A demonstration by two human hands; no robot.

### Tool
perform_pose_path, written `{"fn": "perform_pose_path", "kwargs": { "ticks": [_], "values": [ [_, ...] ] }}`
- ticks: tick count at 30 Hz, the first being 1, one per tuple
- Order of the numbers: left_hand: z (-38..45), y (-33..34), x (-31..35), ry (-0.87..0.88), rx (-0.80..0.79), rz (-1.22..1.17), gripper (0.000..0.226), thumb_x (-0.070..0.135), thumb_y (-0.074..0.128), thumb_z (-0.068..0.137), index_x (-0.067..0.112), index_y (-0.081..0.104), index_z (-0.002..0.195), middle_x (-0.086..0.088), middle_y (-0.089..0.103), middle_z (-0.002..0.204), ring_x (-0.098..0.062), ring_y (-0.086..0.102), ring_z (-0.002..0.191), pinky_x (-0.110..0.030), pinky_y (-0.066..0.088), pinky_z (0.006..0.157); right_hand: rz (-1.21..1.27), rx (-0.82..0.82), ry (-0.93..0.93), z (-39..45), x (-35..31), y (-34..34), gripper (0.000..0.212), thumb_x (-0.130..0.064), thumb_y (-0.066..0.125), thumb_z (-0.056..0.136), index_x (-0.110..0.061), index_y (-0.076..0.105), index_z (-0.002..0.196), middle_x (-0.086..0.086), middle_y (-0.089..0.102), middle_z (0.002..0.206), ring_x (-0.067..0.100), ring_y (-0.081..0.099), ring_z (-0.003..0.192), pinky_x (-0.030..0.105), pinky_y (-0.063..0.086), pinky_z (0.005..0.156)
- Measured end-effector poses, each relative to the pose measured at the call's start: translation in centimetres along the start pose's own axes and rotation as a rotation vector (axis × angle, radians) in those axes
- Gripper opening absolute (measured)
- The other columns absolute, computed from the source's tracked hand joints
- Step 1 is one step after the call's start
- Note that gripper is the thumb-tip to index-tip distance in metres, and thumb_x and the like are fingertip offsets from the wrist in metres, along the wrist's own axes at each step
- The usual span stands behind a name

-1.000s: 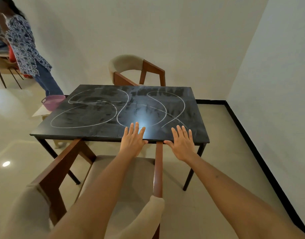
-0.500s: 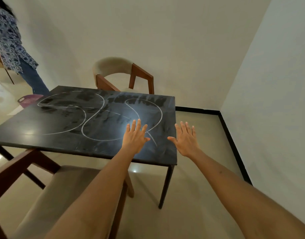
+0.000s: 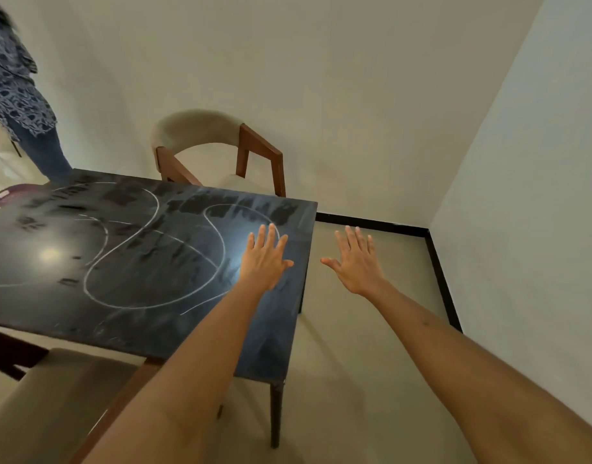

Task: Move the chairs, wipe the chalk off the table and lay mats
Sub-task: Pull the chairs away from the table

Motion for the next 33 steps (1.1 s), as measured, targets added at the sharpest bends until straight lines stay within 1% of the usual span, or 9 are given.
{"fn": "perform_pose_path", "kwargs": {
  "ticks": [3,6,13,17,21,24,28,33],
  "values": [
    [4.5,0.0,1.3,-0.043,-0.032,-0.023,0.069,0.052,0.029,0.098,0.016,0.007,0.152,-0.018,-0.001,0.159,-0.036,-0.002,0.146,-0.049,0.008,0.119,-0.025,-0.03,-0.049,4.1,3.2,-0.5,0.079,-0.063,0.024,0.095,-0.015,0.004,0.155,0.012,-0.003,0.162,0.028,-0.01,0.149,0.045,-0.008,0.118],
    [9.1,0.0,2.1,-0.095,-0.056,-0.015,0.069,0.053,0.028,0.098,0.015,0.005,0.152,-0.019,-0.004,0.159,-0.037,-0.005,0.146,-0.05,0.007,0.119,-0.042,-0.019,-0.09,8.1,6.4,-1.2,0.078,-0.062,0.024,0.096,-0.015,0.004,0.155,0.012,-0.002,0.162,0.028,-0.009,0.149,0.044,-0.008,0.119],
    [19.4,-0.9,4.6,-0.067,-0.066,0.056,0.067,0.053,0.024,0.099,0.017,0.005,0.152,-0.018,-0.004,0.159,-0.036,-0.005,0.146,-0.05,0.007,0.119,0.002,-0.059,-0.107,17.0,13.2,-1.4,0.076,-0.06,0.026,0.097,-0.016,0.002,0.155,0.012,-0.003,0.162,0.027,-0.01,0.149,0.045,-0.006,0.12],
    [26.5,0.0,4.8,-0.114,-0.061,0.077,0.067,0.054,0.023,0.098,0.016,0.008,0.152,-0.018,-0.001,0.159,-0.036,-0.002,0.146,-0.05,0.008,0.119,-0.014,-0.069,-0.172,24.2,17.0,-0.8,0.077,-0.06,0.026,0.097,-0.015,0.002,0.155,0.012,-0.004,0.162,0.028,-0.01,0.149,0.044,-0.006,0.12],
    [34.0,1.3,5.5,-0.182,-0.049,0.072,0.066,0.052,0.027,0.099,0.015,0.013,0.151,-0.019,0.003,0.158,-0.036,0.0,0.146,-0.051,0.011,0.118,-0.043,-0.075,-0.228,32.2,21.5,0.2,0.078,-0.061,0.026,0.097,-0.015,0.002,0.155,0.013,-0.004,0.162,0.028,-0.009,0.149,0.045,-0.005,0.121],
    [39.3,1.7,6.4,-0.228,-0.052,0.029,0.066,0.052,0.029,0.098,0.015,0.013,0.151,-0.02,0.004,0.158,-0.037,0.002,0.146,-0.052,0.012,0.118,-0.055,-0.112,-0.289,38.1,24.3,1.1,0.078,-0.062,0.025,0.097,-0.015,0.003,0.155,0.013,-0.003,0.162,0.028,-0.009,0.149,0.045,-0.005,0.121],
    [45.4,2.5,7.0,-0.288,-0.079,0.001,0.066,0.051,0.028,0.099,0.016,0.01,0.151,-0.019,0.002,0.158,-0.037,0.001,0.146,-0.051,0.012,0.118,-0.068,-0.128,-0.363,45.3,26.4,2.6,0.077,-0.061,0.025,0.097,-0.015,0.003,0.155,0.013,-0.002,0.162,0.028,-0.007,0.149,0.045,-0.004,0.121],
    [50.8,4.9,6.7,-0.34,-0.14,-0.027,0.065,0.051,0.028,0.099,0.017,0.01,0.152,-0.017,0.001,0.159,-0.035,-0.001,0.147,-0.05,0.01,0.119,-0.03,-0.187,-0.425,51.3,27.4,5.6,0.077,-0.061,0.026,0.097,-0.015,0.003,0.155,0.013,-0.002,0.162,0.028,-0.007,0.149,0.045,-0.003,0.121]
  ]
}}
Point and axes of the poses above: each hand's wrist, its own z-axis towards the middle knuckle, its own y-axis out of the palm, x = y × z, the point moved 4 cm from there along z, towards the middle knuckle
